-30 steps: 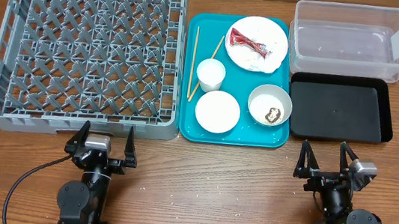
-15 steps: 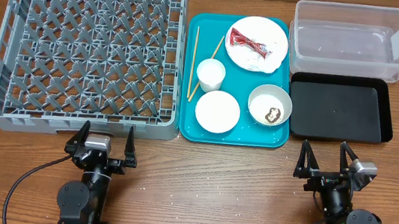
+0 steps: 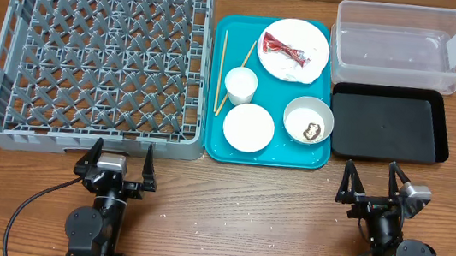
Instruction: Sort waste into correct bins and load items into the dishwasher
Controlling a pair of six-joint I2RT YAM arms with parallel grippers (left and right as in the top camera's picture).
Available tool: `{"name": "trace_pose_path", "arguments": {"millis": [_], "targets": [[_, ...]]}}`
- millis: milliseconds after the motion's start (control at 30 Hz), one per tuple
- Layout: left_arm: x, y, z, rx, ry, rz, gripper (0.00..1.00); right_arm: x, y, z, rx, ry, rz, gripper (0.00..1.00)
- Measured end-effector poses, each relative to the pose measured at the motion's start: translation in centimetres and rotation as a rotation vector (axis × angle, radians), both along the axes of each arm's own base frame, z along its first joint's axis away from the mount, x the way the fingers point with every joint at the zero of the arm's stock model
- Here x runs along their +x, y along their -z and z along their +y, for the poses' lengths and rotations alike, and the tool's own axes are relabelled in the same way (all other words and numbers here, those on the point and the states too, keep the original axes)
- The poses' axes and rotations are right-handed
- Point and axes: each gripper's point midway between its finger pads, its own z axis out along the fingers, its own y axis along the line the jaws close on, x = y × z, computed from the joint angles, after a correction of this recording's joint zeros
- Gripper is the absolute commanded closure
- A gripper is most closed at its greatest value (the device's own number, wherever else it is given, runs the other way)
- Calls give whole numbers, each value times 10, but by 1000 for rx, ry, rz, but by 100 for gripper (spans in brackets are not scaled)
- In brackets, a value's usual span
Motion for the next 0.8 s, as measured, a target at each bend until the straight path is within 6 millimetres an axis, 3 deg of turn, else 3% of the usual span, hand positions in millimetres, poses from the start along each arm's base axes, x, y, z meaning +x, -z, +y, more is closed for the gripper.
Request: {"name": "trace_pose_path", "arguments": {"millis": [500,633,800], "targets": [[0,0,0,0,0,0,0,-6,-24,19,-2,-114,-72,0],[0,0,0,0,0,1,0,-11,-59,20,-6,-122,-105,0],[0,0,0,0,0,0,0,-2,-92,21,-6,-125,-78,0]]}}
